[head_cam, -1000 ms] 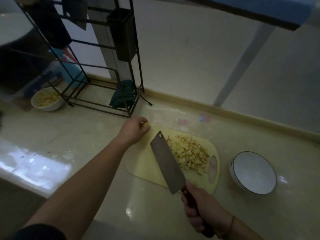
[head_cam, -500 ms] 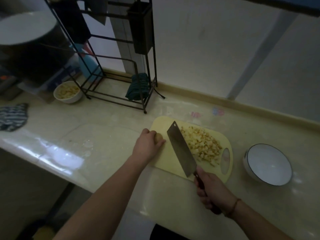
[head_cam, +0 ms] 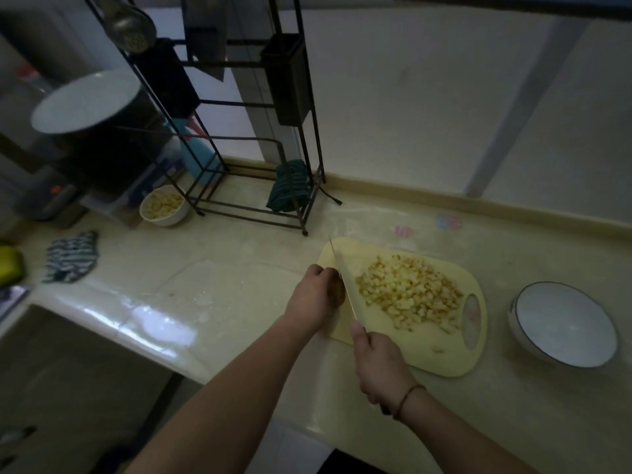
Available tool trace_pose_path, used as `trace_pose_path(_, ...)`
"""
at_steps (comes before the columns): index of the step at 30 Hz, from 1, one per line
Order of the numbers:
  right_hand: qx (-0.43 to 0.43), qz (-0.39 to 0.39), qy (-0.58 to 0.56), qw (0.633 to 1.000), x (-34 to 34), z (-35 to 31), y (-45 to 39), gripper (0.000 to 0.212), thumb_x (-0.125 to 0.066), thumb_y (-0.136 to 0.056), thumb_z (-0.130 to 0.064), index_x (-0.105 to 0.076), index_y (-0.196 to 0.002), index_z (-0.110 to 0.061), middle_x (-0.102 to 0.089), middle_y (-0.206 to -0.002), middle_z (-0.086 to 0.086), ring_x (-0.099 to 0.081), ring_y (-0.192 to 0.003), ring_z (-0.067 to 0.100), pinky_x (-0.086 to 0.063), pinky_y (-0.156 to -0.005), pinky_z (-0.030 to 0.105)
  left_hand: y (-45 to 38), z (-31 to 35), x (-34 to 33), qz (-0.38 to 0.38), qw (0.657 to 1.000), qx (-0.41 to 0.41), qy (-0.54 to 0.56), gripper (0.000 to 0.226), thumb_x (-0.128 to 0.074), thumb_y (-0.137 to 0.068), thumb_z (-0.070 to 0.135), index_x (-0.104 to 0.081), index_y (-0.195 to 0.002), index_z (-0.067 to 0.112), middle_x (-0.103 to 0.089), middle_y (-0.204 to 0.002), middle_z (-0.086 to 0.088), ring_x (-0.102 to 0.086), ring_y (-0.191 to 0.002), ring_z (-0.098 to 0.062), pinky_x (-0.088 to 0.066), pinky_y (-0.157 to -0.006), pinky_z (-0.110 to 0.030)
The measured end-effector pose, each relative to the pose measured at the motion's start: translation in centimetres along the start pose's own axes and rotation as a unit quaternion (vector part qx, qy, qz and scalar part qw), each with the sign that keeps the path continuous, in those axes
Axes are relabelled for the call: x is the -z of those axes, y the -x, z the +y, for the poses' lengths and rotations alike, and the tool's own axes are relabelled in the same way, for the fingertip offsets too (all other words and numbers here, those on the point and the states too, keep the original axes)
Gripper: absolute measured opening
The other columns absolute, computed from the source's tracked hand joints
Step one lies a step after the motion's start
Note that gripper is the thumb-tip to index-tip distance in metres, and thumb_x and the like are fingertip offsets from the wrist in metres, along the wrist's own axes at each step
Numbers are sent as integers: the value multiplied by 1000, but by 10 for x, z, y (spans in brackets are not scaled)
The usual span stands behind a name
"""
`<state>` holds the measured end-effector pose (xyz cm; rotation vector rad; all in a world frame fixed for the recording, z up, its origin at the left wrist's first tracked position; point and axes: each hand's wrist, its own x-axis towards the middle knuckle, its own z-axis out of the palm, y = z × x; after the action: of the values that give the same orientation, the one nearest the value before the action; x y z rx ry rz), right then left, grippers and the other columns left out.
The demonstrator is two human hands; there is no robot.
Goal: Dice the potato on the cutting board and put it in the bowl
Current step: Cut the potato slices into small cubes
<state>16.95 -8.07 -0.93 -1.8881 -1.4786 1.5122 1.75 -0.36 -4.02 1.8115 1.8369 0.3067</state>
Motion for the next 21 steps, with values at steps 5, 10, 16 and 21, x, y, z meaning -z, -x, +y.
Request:
trace_pose_path(5,-6,-8,-4,1000,20,-2,-3,56,-32,-98,-54,-42,-61,-13,-50,-58,6,-42,-34,14,-25,-31,13,1,-8,-2,23,996,-76,-51,42,-63,-91,26,-58,-131,15,-49,-133,-7,-60,-104,-30,-54,-84,-41)
trace_pose_path(10,7,-8,30,999,18,-2,-5,59,-31,-97,-57,-45,-58,-15,-51,-53,0,-47,-41,11,-29,-36,21,-9,-29,5,32,973,-199,-110,35,-56,-88,37,-69,-116,21,-62,-115,-5,-64,-89,-27,-56,-66,-39)
trace_pose_path(16,-2,-11,-9,1000,25,-1,-19,56,-32,-96,-56,-39,-59,-15,-44,-52,2,-42,-36,13,-31,-36,19,-16,-21,-10,72,974,-187,-110,26,-67,-88,27,-71,-112,20,-62,-107,-4,-63,-82,-28,-51,-59,-33)
trace_pose_path(21,-8,-32,-19,999,31,-3,-22,52,-31,-96,-57,-36,-65,-16,-40,-59,8,-36,-35,16,-27,-35,16,-20,-24,-12,77,971,-193,-116,25,-71,-88,26,-69,-111,18,-59,-105,-5,-61,-82,-27,-50,-55,-35)
